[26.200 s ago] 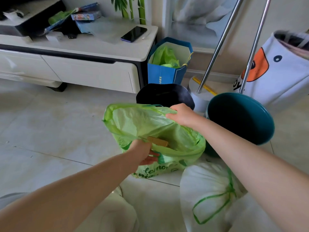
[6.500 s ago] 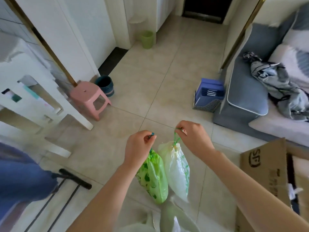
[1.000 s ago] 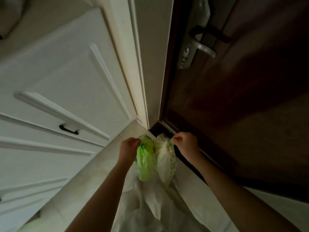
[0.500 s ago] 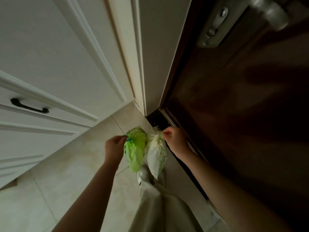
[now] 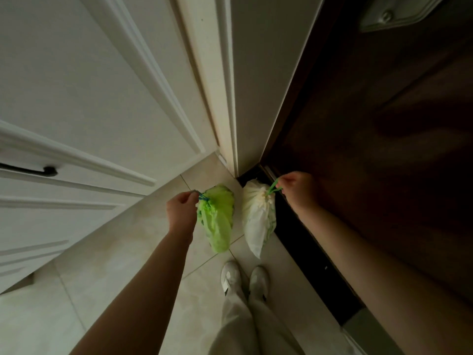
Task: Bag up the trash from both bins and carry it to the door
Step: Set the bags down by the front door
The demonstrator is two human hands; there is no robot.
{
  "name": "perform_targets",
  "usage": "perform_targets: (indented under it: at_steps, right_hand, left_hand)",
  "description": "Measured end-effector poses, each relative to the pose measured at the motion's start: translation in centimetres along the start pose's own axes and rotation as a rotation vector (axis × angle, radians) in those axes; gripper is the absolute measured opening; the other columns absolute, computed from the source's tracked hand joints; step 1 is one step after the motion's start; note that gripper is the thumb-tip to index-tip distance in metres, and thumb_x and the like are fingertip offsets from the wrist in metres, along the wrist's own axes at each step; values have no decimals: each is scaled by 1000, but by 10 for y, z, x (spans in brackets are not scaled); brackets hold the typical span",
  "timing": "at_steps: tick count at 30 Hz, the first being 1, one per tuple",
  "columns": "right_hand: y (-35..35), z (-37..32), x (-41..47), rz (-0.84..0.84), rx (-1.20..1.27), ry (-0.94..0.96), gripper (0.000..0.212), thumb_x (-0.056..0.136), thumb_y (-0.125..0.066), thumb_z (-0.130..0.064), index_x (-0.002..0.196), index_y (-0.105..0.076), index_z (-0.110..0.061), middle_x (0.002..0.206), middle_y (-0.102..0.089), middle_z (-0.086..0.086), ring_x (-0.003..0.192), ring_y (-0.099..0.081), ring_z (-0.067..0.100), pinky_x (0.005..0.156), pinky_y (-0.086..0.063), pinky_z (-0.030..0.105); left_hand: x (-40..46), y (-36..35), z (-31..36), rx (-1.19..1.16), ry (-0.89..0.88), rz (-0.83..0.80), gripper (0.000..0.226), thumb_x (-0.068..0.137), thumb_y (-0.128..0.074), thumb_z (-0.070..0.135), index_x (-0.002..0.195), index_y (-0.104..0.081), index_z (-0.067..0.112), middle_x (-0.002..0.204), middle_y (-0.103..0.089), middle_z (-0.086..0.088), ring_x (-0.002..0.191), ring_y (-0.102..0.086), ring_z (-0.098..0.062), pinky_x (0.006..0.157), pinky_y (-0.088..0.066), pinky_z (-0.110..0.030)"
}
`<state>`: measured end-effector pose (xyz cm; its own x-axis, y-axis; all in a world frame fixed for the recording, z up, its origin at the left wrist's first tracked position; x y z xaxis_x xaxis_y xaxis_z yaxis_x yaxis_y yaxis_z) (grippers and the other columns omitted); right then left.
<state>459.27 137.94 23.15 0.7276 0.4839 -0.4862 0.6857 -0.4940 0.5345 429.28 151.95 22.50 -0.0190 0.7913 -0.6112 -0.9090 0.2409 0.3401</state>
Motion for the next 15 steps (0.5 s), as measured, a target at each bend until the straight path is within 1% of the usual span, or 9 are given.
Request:
perform_targets:
  at_steps: [1, 3, 6, 7, 9, 11, 13, 15]
  right_hand:
    - [0, 5, 10, 18, 24, -41, 17, 82, -58, -9, 82, -73, -2, 81, -72, 14, 77, -66, 32, 74, -55, 41]
    - [1, 12, 24, 44, 60, -102, 18, 82, -57, -11, 82, -73, -5, 82, -72, 15, 75, -63, 29, 73, -51, 42]
    - [-1, 4, 38, 63, 68, -81, 20, 82, -56, -13, 86, -74, -4, 88, -74, 17, 74, -61, 24, 74, -53, 43]
    - [-4, 0, 40, 61, 72, -68, 21, 83, -56, -12, 87, -74, -3, 87, -74, 16, 74, -62, 24, 73, -54, 42]
    - [-13, -5, 43, 47, 90, -50, 20, 83, -56, -10, 88, -73, 0, 83, -73, 14, 75, -64, 24, 72, -53, 39]
    - [-23, -8, 48, 32, 102, -35, 19, 83, -56, -7, 86, -73, 1, 78, -69, 12, 75, -64, 25, 72, -51, 38]
    - [-35, -8, 53, 14, 104, -20, 18, 82, -56, -6, 83, -73, 0, 76, -68, 11, 74, -64, 26, 73, -52, 38]
    - [-47, -9, 57, -1, 109, -20, 18, 82, -55, -6, 83, -72, -1, 76, -69, 10, 74, -64, 24, 73, -51, 37]
  left_hand:
    - [7, -1, 3, -16, -1, 3, 13, 89, -59, 13, 96, -70, 11, 88, -69, -7, 88, -64, -22, 83, -54, -39]
    - [20, -2, 10, -46, -4, 29, 10, 89, -59, 13, 88, -69, 15, 86, -68, -8, 87, -63, -22, 86, -53, -42]
    - [38, -1, 20, -79, -14, 76, 13, 89, -60, 13, 81, -68, 17, 79, -67, -6, 82, -62, -21, 84, -54, -41]
    - [44, -2, 23, -81, -26, 82, 12, 89, -60, 14, 81, -69, 17, 79, -68, -6, 81, -64, -21, 83, -55, -40]
    - [52, -8, 29, -82, -53, 71, 9, 88, -62, 15, 88, -71, 14, 79, -69, -6, 82, -66, -21, 80, -55, -37]
    - [60, -16, 33, -82, -73, 56, 10, 88, -62, 15, 91, -71, 13, 80, -69, -7, 81, -66, -20, 78, -54, -34]
    - [67, -26, 33, -72, -93, 18, 10, 88, -62, 15, 91, -71, 14, 83, -70, -8, 82, -66, -20, 78, -54, -34]
    - [75, -37, 33, -53, -112, -35, 12, 88, -61, 14, 94, -72, 12, 86, -72, -9, 86, -68, -23, 81, -56, -35]
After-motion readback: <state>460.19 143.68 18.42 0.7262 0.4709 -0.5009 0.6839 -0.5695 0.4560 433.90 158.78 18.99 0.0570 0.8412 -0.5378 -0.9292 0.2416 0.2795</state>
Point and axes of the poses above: each hand's wrist, its own x-axis towards the middle knuckle, its own y-axis out of the back of the hand, z = x × y, the point moved 10 cm from there along x, towards the middle knuckle
